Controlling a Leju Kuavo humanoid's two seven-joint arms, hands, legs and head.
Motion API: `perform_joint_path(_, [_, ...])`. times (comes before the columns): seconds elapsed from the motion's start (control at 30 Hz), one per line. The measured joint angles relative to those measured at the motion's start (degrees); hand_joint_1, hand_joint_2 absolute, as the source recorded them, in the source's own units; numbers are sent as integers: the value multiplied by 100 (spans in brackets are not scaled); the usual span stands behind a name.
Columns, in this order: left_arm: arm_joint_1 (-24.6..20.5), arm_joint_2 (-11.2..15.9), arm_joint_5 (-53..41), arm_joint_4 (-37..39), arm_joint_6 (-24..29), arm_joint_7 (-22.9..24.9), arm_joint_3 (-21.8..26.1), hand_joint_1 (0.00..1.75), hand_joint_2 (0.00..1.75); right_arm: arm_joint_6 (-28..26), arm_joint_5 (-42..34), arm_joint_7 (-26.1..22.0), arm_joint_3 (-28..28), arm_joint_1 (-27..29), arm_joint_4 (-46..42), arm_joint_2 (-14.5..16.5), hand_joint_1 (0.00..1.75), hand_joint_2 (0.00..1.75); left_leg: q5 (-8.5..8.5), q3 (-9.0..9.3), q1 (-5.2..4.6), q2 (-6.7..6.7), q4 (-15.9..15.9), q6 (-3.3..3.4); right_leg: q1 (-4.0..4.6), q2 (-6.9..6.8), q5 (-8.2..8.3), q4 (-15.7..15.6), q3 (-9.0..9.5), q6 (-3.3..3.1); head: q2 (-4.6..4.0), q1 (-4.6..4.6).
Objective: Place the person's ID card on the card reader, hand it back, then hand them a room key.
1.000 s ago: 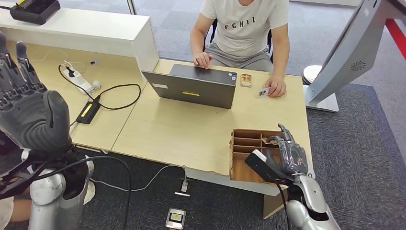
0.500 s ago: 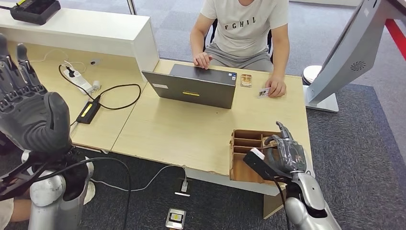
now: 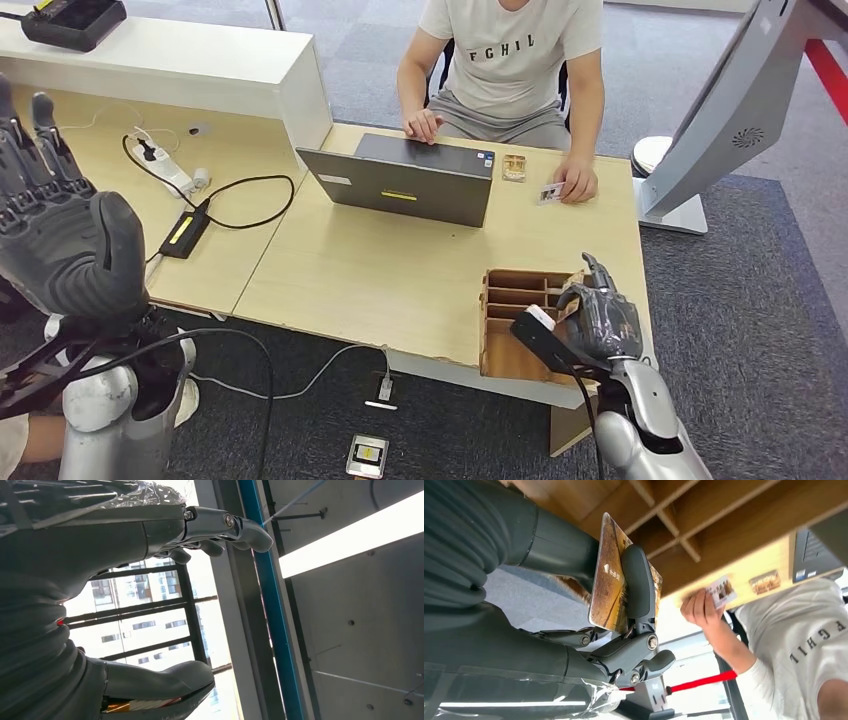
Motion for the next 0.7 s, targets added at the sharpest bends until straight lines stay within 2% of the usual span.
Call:
perform_joint_path(0.47, [16, -4, 10, 8, -98, -73, 1, 0, 175, -108, 271, 241, -429, -29, -1159, -328, 175, 175, 0, 0, 0, 1, 1, 0, 0, 1, 0, 0, 0, 0, 0, -1])
perform_joint_path(0.7, [-17, -67, 115, 64, -223, -170, 0, 0, 175, 50, 294, 183, -452, -489, -1438, -376, 175, 175, 2, 0, -1, 4, 1, 0, -1, 2, 2, 0, 0, -1, 0, -1])
